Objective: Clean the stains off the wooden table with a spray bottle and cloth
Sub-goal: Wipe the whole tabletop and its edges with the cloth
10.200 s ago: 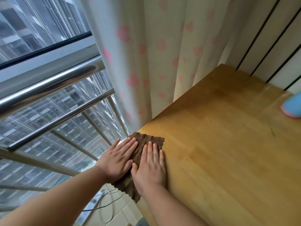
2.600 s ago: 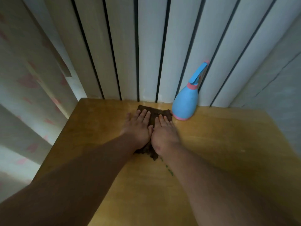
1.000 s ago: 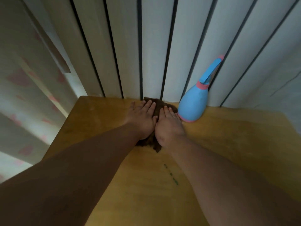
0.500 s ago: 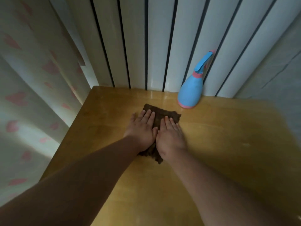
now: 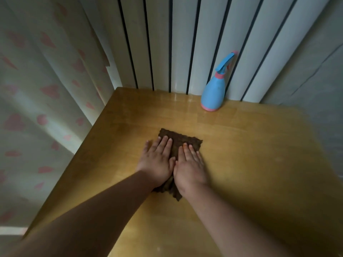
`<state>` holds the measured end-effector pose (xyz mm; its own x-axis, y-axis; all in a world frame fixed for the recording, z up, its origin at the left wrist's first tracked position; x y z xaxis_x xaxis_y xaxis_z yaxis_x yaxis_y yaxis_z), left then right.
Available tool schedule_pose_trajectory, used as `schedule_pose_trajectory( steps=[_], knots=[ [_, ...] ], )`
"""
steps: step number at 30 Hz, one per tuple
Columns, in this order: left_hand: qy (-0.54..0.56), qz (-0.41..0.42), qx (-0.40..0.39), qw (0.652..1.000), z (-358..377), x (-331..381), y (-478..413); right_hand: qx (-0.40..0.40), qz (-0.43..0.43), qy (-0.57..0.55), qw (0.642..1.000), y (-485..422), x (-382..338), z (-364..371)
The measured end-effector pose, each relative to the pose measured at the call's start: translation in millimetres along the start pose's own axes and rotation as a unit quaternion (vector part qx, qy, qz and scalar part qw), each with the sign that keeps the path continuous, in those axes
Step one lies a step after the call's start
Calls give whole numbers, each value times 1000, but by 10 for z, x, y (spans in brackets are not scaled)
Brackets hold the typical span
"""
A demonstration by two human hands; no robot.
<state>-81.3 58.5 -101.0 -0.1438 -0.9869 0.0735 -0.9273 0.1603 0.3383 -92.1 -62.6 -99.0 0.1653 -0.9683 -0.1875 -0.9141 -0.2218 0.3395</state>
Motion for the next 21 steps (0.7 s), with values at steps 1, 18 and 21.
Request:
schedule_pose_trajectory(
  steps=[1,18,21],
  knots=[
    [4,-1,-2,1000,33,21,92,-5,-3,-4,1000,89,-6,39],
    [-11,-1,-8,1000,-134,103,-380,23,4,6,1000,-366,265,-197],
    [-16,-4,-2,1000,-233,95,-706,33,8,19,999,-652,341,-326]
  ],
)
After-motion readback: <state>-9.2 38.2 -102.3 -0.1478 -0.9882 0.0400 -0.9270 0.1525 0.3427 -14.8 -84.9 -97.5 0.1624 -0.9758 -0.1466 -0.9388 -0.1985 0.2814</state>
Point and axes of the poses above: each hand's wrist, its own y-axis away from the middle knuckle, its own z-axis out of the palm, x = y × z, the point moved 1 cm from there along -y, towards the middle knuckle, and after that the axes turned 9 degrees about -x, right-handed, at the moved point
